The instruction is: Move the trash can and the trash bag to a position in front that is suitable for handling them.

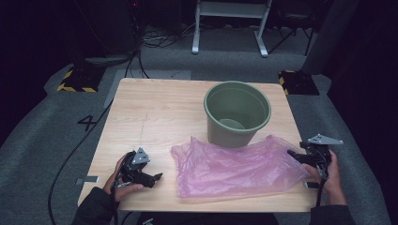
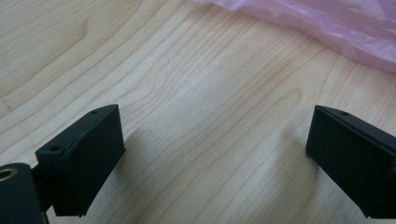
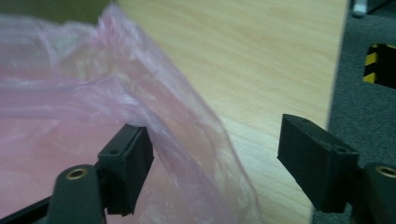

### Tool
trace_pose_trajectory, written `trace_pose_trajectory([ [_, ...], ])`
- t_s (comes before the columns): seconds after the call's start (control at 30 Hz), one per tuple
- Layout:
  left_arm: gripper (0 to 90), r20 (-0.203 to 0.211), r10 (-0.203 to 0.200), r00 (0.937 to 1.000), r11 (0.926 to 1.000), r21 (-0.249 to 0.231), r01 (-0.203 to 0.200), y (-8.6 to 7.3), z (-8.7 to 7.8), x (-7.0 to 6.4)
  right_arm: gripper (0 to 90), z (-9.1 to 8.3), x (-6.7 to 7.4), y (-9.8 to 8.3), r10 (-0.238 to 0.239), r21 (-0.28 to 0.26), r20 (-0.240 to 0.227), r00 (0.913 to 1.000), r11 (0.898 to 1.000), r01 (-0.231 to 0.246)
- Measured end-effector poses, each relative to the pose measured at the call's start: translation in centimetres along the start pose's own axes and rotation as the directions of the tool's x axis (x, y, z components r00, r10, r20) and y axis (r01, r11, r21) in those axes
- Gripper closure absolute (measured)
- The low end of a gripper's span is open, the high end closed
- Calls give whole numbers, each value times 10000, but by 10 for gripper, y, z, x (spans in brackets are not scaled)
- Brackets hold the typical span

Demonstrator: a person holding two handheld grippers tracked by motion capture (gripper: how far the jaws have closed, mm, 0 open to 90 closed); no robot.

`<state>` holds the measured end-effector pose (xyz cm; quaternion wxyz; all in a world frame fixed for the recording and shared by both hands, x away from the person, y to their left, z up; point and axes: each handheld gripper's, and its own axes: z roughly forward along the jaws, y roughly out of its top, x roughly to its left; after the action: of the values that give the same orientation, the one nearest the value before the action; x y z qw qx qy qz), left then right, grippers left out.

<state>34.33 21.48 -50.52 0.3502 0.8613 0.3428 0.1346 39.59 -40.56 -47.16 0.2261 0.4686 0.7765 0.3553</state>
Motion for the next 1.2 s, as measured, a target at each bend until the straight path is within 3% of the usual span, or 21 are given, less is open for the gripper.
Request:
trace_pose_trajectory([
  [0.13,39,41,78,10000,10000,16,-78,2,2,-3,202,-12,-5,2,312,-301,123,9994,9991,-308],
  [0.3,39,105,151,9998,9999,35,-151,3,3,-4,195,-19,-6,4,226,-421,233,9995,9989,-216],
  [0.43,39,125,150,9998,9999,23,-151,4,3,-4,193,-28,-8,7,110,-428,810,9967,9991,-75],
  [0.5,38,117,169,9998,9999,12,-169,4,4,-4,186,-28,-8,7,70,-381,877,9961,9993,-37],
  [0.53,38,99,174,9998,9998,-8,-174,4,4,-5,166,-29,-6,6,-90,-521,819,9966,9986,133],
  [0.6,38,129,186,9997,9998,-6,-186,5,5,-5,180,-30,-1,7,-327,-642,239,9992,9974,342],
  [0.7,38,120,185,9998,9998,21,-186,6,5,-6,211,-26,15,12,-1342,-189,406,9901,9907,1350],
  [0.73,38,142,165,9998,9999,20,-165,6,6,-6,211,-26,15,12,-1342,-189,406,9901,9907,1350],
  [0.77,38,137,174,9998,9998,5,-174,7,6,-7,217,-25,24,16,-1870,-20,372,9817,9823,1872],
  [0.87,38,61,118,9999,9999,23,-119,8,8,-9,233,-24,35,19,-2560,235,158,9665,9665,2556],
  [0.9,38,61,118,9999,9999,23,-119,8,8,-9,243,-25,38,20,-2893,399,113,9572,9566,2887],
  [0.93,38,43,57,10000,10000,42,-57,9,8,-10,243,-25,38,20,-2893,399,113,9572,9566,2887],
  [0.97,112,151,87,9998,10000,-18,-87,12,7,-12,246,-25,44,21,-3184,417,-51,9480,9471,3183],
  [1.03,258,402,41,9992,9995,-309,-29,15,5,-14,259,-26,46,21,-3116,182,-384,9494,9498,3124],
  [1.1,148,466,-51,9989,9981,-611,79,20,1,-16,259,-24,47,22,-3046,128,-524,9510,9521,3057],
  [1.17,198,693,-19,9976,9942,-1067,93,26,-4,-18,258,-23,48,21,-2994,73,-597,9523,9538,3004],
  [1.2,182,695,-8,9976,9918,-1271,97,29,-5,-19,259,-21,48,21,-2925,37,-635,9542,9560,2933],
])
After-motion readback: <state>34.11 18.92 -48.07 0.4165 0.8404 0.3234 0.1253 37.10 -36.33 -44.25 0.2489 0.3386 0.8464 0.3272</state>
